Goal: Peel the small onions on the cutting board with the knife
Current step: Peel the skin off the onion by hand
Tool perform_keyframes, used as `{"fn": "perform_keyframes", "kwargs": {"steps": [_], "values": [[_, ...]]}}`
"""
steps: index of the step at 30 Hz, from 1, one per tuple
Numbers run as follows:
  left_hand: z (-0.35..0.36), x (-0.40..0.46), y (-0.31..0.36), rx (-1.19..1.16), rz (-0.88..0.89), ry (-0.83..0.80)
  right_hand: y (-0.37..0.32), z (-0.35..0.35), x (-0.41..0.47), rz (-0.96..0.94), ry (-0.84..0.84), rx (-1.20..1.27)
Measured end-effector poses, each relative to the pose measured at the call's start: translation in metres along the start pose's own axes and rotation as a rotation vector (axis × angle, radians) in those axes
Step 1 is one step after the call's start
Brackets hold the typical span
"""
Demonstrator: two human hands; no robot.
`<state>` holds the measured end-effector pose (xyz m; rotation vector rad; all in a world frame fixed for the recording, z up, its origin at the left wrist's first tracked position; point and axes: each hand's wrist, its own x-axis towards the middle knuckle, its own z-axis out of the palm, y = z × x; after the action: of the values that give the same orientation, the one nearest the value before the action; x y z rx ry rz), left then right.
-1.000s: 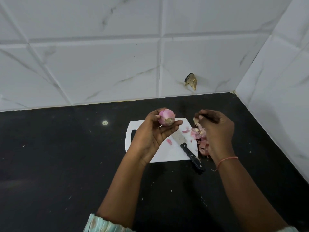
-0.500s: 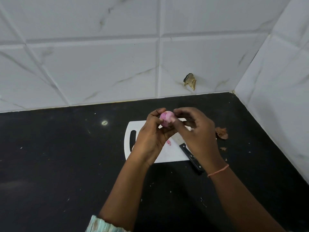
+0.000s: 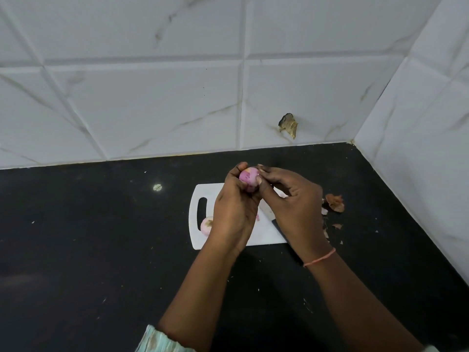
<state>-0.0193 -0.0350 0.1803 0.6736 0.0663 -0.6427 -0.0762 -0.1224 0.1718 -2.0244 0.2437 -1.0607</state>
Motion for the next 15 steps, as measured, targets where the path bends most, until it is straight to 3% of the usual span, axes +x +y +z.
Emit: {"fn": "perform_keyframes", "kwargs": {"steps": [15], "values": [[0.0018, -0.0037, -0.0017, 0.088, 0.133, -0.072, -0.0044, 0.0039, -0.0038, 0.094, -0.007, 0.082]]}}
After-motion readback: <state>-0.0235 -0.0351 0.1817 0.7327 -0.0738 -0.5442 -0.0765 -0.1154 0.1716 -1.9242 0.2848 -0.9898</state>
